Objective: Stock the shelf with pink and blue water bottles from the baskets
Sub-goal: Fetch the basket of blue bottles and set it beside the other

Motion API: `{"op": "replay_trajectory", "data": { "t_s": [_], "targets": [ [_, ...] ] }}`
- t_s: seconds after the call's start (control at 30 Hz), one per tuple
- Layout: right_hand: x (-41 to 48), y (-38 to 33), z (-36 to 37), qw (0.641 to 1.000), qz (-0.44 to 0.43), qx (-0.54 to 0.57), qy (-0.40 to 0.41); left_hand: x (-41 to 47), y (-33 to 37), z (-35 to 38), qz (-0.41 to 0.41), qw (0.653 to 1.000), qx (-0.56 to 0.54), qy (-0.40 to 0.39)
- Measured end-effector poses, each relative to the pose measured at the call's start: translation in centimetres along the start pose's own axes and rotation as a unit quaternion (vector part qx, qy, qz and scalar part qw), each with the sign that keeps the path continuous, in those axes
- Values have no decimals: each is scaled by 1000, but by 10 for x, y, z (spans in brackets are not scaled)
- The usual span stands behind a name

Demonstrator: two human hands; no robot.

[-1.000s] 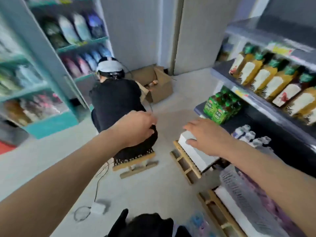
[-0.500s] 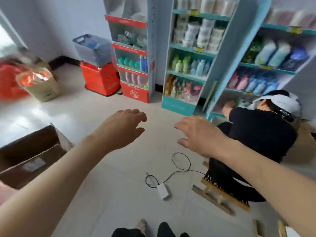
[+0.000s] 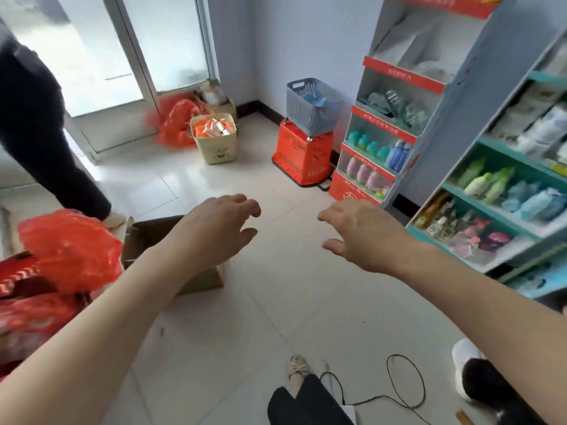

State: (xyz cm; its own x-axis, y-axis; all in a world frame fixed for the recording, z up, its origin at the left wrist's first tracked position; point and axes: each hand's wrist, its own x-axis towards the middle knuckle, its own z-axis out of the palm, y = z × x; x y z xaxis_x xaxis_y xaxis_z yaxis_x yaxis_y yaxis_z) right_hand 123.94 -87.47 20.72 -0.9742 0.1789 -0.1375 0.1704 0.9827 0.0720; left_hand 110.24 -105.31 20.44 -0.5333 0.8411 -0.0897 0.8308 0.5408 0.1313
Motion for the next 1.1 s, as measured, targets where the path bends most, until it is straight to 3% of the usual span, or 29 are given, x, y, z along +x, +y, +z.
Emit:
{"op": "replay_trajectory", "data": {
  "t_s": [0.33,0.67,0.9,1.1],
  "targets": [
    [196,84,-14,999,-30,-25,2,170,-75,-28,-17,999,32,14],
    [399,129,-26,998,-48,-35,-5,328,-196,-48,-47,998,29,9],
    [533,173,-47,999,5,-35,12,471,-273,-81,15,999,28,28],
    [623,238,-47,997,75,-16,-10,604,-296,-97,76,996,34,17]
  ]
}}
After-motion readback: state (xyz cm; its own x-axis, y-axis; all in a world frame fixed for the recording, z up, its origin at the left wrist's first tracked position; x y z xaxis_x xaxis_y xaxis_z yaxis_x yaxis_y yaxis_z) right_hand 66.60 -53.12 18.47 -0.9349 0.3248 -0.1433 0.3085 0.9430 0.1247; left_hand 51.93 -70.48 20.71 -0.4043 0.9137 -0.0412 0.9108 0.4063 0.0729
